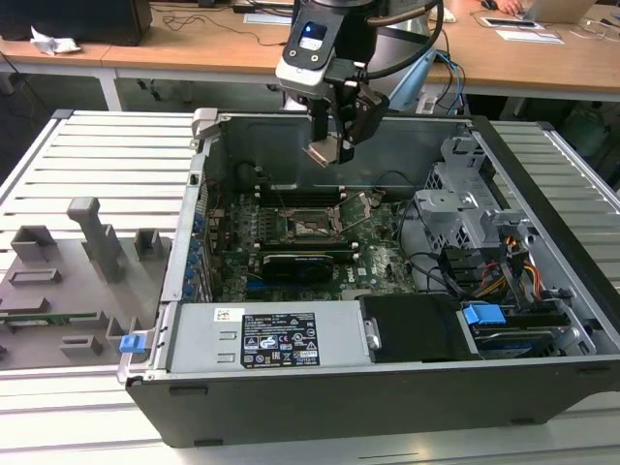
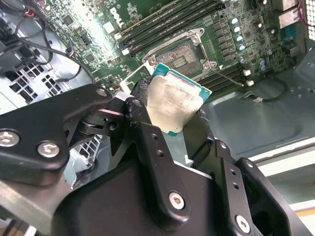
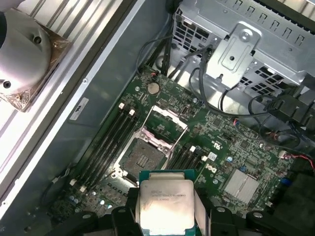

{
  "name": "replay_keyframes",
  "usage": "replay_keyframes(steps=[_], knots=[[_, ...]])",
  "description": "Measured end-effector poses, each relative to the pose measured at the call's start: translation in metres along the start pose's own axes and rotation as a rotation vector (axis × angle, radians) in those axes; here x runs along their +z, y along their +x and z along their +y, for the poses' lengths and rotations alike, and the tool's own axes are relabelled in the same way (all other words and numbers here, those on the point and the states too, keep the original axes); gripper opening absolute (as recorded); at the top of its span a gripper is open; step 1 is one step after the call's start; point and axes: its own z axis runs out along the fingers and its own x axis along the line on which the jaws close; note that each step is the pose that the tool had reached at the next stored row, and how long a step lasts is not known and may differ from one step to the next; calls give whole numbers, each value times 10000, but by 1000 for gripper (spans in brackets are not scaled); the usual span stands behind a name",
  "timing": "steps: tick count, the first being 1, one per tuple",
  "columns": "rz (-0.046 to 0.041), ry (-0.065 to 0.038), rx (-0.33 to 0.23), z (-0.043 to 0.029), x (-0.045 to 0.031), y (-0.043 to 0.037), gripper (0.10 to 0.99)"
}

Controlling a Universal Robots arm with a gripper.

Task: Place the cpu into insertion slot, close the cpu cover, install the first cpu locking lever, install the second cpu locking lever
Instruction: 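Place the cpu into insertion slot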

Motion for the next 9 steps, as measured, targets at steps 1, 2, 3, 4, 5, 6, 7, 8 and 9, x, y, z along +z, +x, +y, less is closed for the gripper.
replay_keyframes(steps=[1,2,3,4,5,6,7,8,9], knots=[[-11,-3,122,0,1,0,529],[-23,-5,258,0,2,0,529],[-31,-6,336,0,3,0,529],[-37,-8,415,0,4,0,529],[-50,-10,550,0,5,0,529],[-69,-14,755,-1,8,0,529],[-82,-17,896,-1,10,0,529],[-92,-19,1004,-1,11,0,529],[-98,-20,1076,-1,12,0,529]])
